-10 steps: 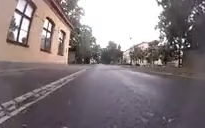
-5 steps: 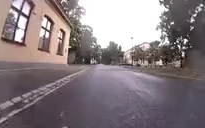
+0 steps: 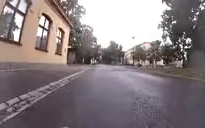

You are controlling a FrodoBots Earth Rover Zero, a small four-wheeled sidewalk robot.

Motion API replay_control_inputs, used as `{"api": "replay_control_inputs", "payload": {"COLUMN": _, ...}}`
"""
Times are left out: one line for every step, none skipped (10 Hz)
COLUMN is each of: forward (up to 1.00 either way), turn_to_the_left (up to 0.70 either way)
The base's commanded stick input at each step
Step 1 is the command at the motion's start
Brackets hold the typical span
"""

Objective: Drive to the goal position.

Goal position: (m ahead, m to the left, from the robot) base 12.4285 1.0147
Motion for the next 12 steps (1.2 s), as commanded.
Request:
{"api": "replay_control_inputs", "payload": {"forward": 0.70, "turn_to_the_left": 0.00}}
{"api": "replay_control_inputs", "payload": {"forward": 0.70, "turn_to_the_left": 0.00}}
{"api": "replay_control_inputs", "payload": {"forward": 0.70, "turn_to_the_left": 0.00}}
{"api": "replay_control_inputs", "payload": {"forward": 0.70, "turn_to_the_left": 0.00}}
{"api": "replay_control_inputs", "payload": {"forward": 0.70, "turn_to_the_left": 0.00}}
{"api": "replay_control_inputs", "payload": {"forward": 0.70, "turn_to_the_left": 0.00}}
{"api": "replay_control_inputs", "payload": {"forward": 0.70, "turn_to_the_left": 0.00}}
{"api": "replay_control_inputs", "payload": {"forward": 0.70, "turn_to_the_left": 0.00}}
{"api": "replay_control_inputs", "payload": {"forward": 0.70, "turn_to_the_left": 0.00}}
{"api": "replay_control_inputs", "payload": {"forward": 0.70, "turn_to_the_left": 0.00}}
{"api": "replay_control_inputs", "payload": {"forward": 0.70, "turn_to_the_left": 0.00}}
{"api": "replay_control_inputs", "payload": {"forward": 0.70, "turn_to_the_left": 0.00}}
